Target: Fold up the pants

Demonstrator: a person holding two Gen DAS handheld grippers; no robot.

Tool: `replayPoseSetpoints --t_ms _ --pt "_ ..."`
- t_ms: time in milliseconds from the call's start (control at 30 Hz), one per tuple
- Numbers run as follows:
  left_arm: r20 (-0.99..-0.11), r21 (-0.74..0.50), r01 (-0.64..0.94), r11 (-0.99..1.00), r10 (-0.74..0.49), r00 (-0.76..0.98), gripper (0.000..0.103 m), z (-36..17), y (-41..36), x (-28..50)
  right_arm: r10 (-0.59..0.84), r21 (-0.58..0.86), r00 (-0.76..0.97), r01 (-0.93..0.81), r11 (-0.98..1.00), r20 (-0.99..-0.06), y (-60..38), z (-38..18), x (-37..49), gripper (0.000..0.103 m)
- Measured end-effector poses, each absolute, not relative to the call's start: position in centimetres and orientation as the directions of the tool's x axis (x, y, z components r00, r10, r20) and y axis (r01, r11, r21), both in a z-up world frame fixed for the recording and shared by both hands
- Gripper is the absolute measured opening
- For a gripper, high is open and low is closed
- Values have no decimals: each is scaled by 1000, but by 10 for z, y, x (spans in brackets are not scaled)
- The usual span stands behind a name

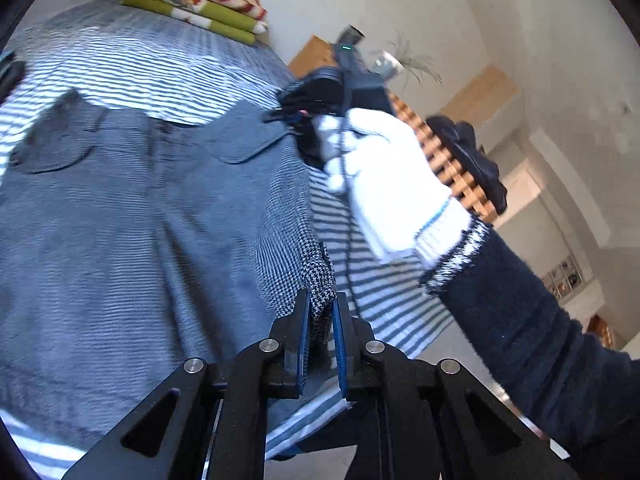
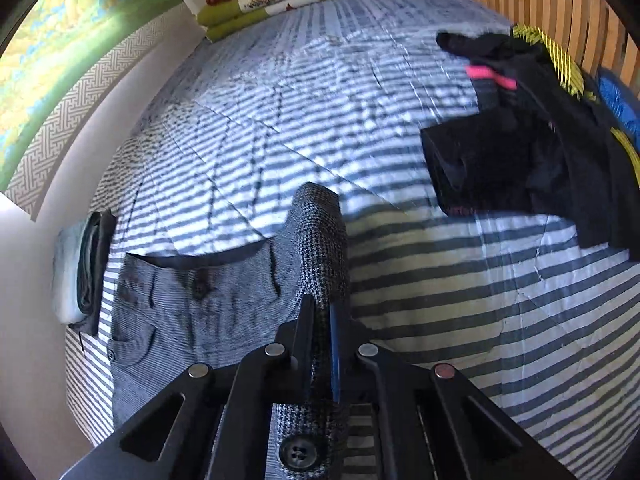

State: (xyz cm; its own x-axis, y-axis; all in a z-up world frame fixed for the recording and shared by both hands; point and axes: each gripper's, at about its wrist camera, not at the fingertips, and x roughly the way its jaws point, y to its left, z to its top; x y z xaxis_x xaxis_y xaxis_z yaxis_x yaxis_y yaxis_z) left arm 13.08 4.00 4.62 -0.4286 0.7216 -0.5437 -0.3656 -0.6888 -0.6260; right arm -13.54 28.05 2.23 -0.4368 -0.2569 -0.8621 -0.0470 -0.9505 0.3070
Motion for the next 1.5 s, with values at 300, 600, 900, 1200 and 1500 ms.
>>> replayPoseSetpoints --t_ms 300,600,900,1200,1500 --pt "-538 -672 -130 -729 601 -591 10 18 -97 173 -273 244 -472 122 -962 -838 142 65 -140 5" --pt "-561 -703 43 -710 515 -648 9 -17 -184 214 -241 132 -421 272 -953 -875 0 34 -145 4" --pt "-578 -716 120 -688 487 -655 9 -42 -225 235 -179 65 -373 300 -952 -910 -65 -7 -155 4" --pt "-609 -701 159 -696 468 -641 9 -45 -222 245 -187 61 -329 358 -932 -926 -92 -32 -161 9" --pt "-663 -592 185 -785 343 -666 27 -4 -224 255 -439 293 -323 412 -863 -838 -50 30 -144 39"
